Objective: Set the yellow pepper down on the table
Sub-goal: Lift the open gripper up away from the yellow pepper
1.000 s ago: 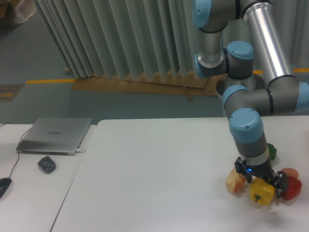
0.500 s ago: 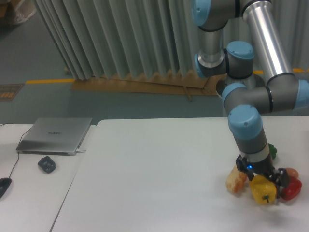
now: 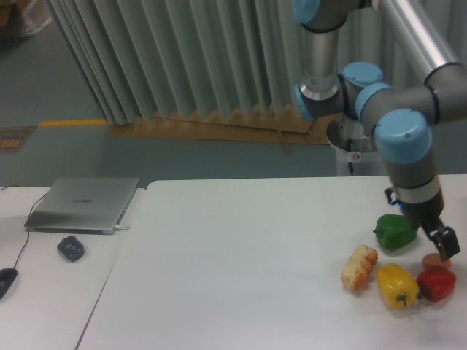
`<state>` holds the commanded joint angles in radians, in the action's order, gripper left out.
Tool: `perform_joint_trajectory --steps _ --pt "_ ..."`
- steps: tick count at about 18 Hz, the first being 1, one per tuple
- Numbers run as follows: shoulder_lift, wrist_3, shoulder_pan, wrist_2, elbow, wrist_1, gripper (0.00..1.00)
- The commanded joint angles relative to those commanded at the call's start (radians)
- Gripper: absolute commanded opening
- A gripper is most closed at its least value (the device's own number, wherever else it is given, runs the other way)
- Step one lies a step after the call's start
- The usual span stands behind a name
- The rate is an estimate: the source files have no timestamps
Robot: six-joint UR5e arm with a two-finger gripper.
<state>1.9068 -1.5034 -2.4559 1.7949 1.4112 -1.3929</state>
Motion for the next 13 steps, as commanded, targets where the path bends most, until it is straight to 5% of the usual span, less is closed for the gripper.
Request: perform_joint_trajectory --steps 8,13 --pt "-0.003 0.117 -0.003 -0.092 -0.008 0.009 1.0" --pt "-0.087 0.074 -0.101 -0.118 0.032 0.0 1.0"
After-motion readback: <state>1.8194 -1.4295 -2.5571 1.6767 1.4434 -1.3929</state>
